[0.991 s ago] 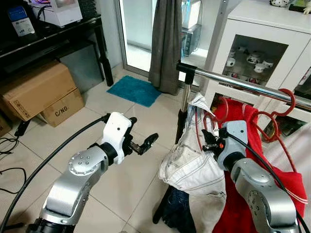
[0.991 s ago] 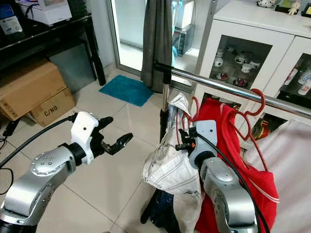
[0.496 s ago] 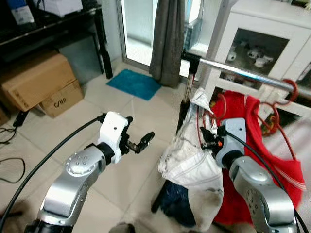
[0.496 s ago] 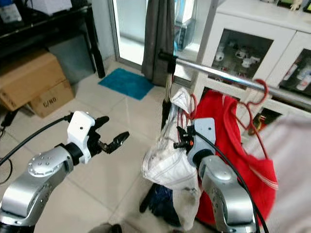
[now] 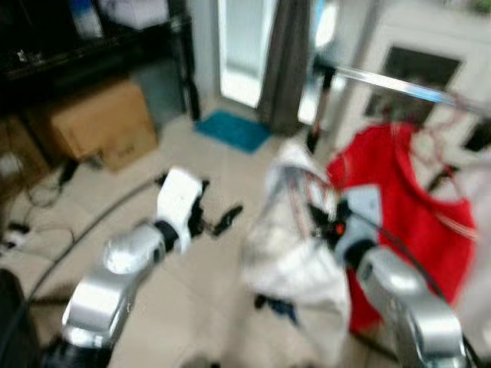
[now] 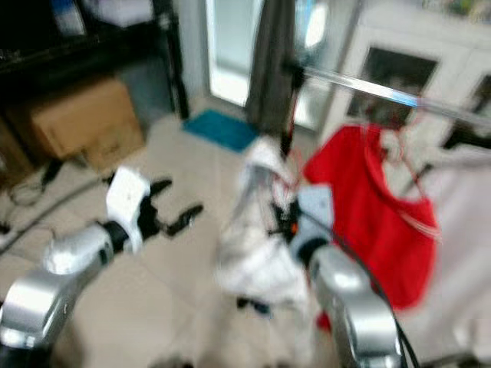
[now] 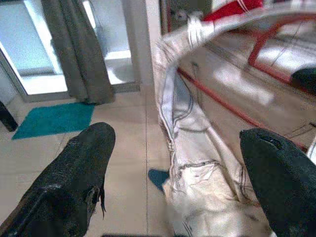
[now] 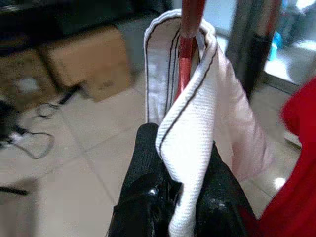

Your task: Hang hanger

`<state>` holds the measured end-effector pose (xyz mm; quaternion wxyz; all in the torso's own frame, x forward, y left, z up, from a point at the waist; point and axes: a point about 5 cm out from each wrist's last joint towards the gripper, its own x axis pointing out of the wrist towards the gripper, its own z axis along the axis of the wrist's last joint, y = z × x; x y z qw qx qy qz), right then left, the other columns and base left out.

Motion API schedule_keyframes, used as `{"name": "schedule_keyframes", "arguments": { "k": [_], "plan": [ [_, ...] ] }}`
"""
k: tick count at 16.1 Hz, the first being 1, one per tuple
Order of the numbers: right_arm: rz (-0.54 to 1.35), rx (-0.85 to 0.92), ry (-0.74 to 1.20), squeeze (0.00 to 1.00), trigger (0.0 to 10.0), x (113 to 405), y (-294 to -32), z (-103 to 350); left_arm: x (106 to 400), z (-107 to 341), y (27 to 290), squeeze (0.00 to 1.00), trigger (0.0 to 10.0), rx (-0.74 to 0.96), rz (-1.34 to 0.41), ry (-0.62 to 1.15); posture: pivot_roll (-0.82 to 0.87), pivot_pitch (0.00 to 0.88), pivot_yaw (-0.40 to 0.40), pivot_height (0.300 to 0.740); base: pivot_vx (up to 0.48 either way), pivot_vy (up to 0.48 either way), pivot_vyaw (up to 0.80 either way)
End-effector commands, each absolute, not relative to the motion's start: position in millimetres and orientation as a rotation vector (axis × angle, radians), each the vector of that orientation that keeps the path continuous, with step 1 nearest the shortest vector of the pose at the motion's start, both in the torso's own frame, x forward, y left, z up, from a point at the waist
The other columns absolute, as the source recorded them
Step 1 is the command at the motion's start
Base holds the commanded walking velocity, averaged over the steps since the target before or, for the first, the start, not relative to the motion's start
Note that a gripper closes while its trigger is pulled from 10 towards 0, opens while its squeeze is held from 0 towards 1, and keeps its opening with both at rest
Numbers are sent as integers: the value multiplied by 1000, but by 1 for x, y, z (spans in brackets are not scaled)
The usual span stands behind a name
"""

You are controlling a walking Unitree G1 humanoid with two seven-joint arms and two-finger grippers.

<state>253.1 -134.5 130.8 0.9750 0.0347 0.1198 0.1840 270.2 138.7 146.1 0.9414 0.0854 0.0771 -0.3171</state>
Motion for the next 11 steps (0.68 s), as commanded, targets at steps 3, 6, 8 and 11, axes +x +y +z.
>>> {"name": "schedule_keyframes", "arguments": {
  "k": [3, 6, 8, 11],
  "plan": [
    [486, 94, 109, 0, 0, 252, -131, 161, 277, 141, 137, 1000, 10000, 234, -700, 158, -173, 0, 39, 740, 0, 0, 0],
    [598, 115, 67, 0, 0, 249, -130, 174, 298, 133, 152, 1000, 10000, 438, -579, 174, -175, 0, 36, 740, 0, 0, 0],
    [653, 124, 51, 0, 0, 246, -130, 178, 310, 141, 156, 0, 10000, 388, -519, 123, -176, 0, 31, 740, 0, 0, 0],
    [733, 148, 31, 0, 0, 241, -127, 184, 317, 135, 156, 0, 10000, 324, -568, 134, -174, 0, 23, 740, 0, 0, 0]
  ]
}}
